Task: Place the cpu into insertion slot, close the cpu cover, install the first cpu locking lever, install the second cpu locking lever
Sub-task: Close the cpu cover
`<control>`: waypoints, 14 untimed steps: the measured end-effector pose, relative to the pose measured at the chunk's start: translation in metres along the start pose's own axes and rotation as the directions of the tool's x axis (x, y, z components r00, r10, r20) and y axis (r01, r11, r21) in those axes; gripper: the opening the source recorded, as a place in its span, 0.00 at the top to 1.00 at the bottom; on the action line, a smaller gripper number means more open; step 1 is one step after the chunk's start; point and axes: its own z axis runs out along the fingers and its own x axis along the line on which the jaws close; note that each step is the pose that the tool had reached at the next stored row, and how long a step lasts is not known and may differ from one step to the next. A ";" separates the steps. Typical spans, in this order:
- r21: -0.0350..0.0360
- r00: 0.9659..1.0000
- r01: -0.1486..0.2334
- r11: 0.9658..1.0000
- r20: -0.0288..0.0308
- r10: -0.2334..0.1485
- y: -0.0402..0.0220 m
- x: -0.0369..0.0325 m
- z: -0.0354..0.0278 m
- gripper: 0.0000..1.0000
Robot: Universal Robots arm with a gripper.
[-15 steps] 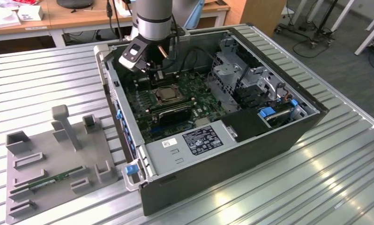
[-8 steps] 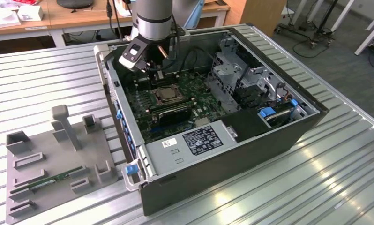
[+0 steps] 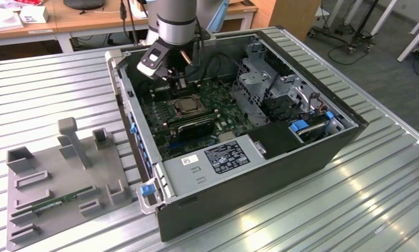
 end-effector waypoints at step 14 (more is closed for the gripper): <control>0.004 0.996 0.090 0.996 -0.001 -0.090 0.0071 0.0001 0.0023 0.89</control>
